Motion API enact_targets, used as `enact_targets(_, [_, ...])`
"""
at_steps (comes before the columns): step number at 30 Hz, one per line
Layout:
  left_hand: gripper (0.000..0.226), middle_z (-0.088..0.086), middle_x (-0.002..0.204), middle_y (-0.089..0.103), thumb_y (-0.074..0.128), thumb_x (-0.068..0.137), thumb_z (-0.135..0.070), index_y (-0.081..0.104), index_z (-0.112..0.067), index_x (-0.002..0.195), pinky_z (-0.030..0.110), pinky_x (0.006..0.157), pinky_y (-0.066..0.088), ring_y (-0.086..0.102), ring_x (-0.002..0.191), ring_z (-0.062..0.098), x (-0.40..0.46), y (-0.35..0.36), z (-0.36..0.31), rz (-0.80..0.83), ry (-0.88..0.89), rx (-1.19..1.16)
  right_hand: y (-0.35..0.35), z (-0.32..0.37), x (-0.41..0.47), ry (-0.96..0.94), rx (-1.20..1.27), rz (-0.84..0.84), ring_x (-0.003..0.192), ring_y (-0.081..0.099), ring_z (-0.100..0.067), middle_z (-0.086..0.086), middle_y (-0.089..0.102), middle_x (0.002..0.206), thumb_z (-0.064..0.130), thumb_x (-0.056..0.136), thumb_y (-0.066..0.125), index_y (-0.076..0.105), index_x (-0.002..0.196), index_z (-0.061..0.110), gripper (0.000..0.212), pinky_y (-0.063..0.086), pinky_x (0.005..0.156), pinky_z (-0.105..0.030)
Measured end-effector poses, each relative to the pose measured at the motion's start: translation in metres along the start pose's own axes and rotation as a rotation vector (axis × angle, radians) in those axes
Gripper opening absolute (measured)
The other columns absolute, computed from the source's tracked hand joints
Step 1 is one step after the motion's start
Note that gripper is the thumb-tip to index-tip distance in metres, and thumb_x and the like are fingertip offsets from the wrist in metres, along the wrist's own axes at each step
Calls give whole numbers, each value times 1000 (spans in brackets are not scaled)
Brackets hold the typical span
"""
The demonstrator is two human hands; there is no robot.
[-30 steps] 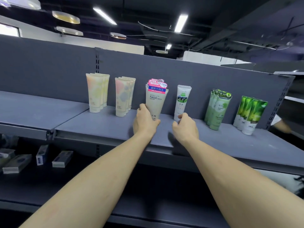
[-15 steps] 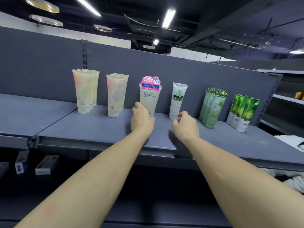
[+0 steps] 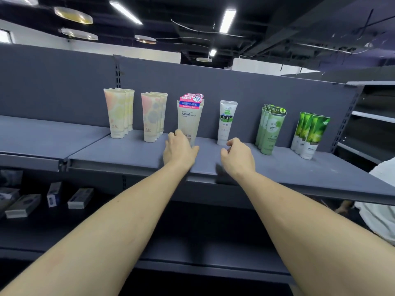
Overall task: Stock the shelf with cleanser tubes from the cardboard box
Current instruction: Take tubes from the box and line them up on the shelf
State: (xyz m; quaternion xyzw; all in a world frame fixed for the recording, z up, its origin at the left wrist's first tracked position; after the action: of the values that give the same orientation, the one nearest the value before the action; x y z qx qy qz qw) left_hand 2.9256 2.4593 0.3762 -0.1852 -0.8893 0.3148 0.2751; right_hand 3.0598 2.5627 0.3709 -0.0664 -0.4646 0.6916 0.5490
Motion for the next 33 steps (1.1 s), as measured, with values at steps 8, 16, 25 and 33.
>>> enact_targets(8, [24,7,115,56,53,95,-29,64,-14,110,37,87,43,51,110,26,-116,-11,-26,-113,73,258,-57,-35,-81,-78,60,33,93,60,-23,-1,64,107,30,99,47,57,112,15,22,48,74,-33])
enact_targets(16, [16,-3,99,65,53,91,-28,63,-18,98,31,71,42,60,88,20,-234,35,-34,48,43,228,-83,-115,-163,-42,53,288,91,62,-21,1,63,103,36,94,56,44,132,18,43,53,74,-35])
enact_targets(25, [14,-2,95,65,53,90,-26,62,-19,96,28,67,42,59,80,20,-321,120,7,338,-58,276,-41,-205,-237,131,1,506,92,61,-24,-5,63,109,34,95,56,33,144,14,58,47,71,-33])
enact_targets(33, [13,-1,100,65,53,90,-25,63,-18,96,29,69,45,61,89,23,-362,206,89,595,-137,309,43,-274,-295,345,-59,661,94,62,-28,-8,63,111,30,96,54,35,141,11,53,49,72,-35])
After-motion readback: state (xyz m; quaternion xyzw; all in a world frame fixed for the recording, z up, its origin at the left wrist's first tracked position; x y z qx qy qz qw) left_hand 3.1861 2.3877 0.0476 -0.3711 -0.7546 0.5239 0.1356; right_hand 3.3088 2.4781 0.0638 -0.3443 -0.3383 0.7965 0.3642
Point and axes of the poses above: each hand's wrist, its own x-axis towards the middle knuckle, its own y-axis out of the palm, z = x × y, the point moved 3 cm from there along x, towards the middle knuckle
